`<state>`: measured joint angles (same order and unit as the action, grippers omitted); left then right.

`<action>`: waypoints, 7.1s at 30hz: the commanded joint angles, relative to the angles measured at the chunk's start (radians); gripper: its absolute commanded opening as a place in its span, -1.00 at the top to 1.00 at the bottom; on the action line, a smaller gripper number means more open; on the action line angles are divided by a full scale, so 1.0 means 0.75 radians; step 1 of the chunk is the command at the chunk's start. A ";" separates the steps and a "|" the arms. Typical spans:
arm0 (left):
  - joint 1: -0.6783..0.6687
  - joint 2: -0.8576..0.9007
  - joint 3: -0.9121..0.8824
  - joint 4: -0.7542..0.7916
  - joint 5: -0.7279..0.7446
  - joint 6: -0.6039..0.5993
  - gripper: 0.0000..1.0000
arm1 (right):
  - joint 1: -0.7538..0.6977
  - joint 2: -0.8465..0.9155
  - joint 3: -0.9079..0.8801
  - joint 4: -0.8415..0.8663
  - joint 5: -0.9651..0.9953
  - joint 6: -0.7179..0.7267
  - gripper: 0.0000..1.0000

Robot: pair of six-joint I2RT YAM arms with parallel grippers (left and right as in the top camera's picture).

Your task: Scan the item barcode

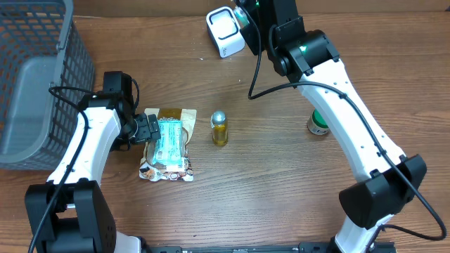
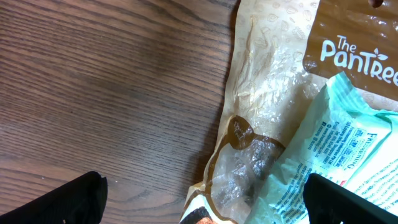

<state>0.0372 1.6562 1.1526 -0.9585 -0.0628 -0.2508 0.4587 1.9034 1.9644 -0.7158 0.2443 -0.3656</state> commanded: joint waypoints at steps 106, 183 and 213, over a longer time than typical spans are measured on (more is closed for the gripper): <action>-0.006 0.006 0.020 -0.002 0.011 0.015 -0.99 | -0.006 0.335 0.025 0.561 0.172 0.213 0.93; -0.006 0.006 0.020 -0.002 0.011 0.015 -0.98 | -0.128 0.245 -0.566 -0.585 -0.158 0.940 0.26; -0.006 0.006 0.020 -0.002 0.011 0.015 -0.99 | 0.011 -0.127 -0.091 -0.726 -0.636 0.967 0.05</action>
<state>0.0372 1.6562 1.1530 -0.9581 -0.0628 -0.2508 0.4374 1.8843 1.8568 -1.2728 -0.2050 0.3424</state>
